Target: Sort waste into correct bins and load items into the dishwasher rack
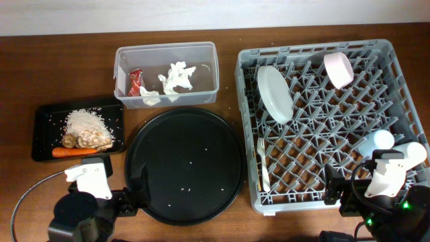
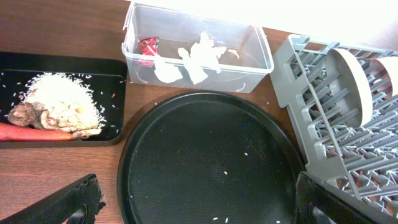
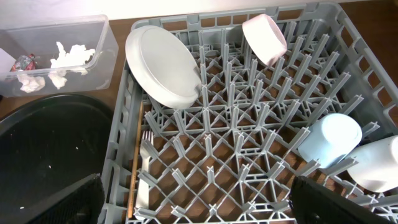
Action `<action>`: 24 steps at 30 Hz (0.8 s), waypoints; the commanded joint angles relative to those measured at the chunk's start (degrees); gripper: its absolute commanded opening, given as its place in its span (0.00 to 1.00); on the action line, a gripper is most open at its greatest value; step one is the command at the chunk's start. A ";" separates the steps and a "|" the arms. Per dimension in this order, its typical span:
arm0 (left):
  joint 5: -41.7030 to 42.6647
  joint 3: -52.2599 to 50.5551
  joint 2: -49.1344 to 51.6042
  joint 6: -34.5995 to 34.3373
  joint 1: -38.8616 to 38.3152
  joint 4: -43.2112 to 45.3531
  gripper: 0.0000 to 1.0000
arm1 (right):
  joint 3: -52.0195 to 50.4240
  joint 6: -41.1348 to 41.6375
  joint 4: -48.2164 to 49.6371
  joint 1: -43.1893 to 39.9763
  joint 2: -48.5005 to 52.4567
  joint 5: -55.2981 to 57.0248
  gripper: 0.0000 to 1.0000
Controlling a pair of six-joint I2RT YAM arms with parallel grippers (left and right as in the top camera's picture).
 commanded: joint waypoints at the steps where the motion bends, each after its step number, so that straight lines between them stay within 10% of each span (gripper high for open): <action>1: -0.46 -0.74 -0.39 -0.57 0.17 -0.09 0.99 | -0.44 -0.79 0.13 -0.26 -0.02 -0.28 0.98; 8: -0.48 -0.74 -0.39 -0.57 0.17 -0.09 0.99 | -7.45 -0.83 8.85 16.81 -11.93 6.49 0.98; 21: -0.48 -0.74 -0.39 -0.57 0.17 -0.11 0.99 | -59.10 -2.51 71.45 16.37 -28.50 9.81 0.98; 24: -0.48 -0.74 -0.39 -0.57 0.17 -0.09 0.99 | -61.92 -5.14 71.78 14.78 -28.52 9.40 0.98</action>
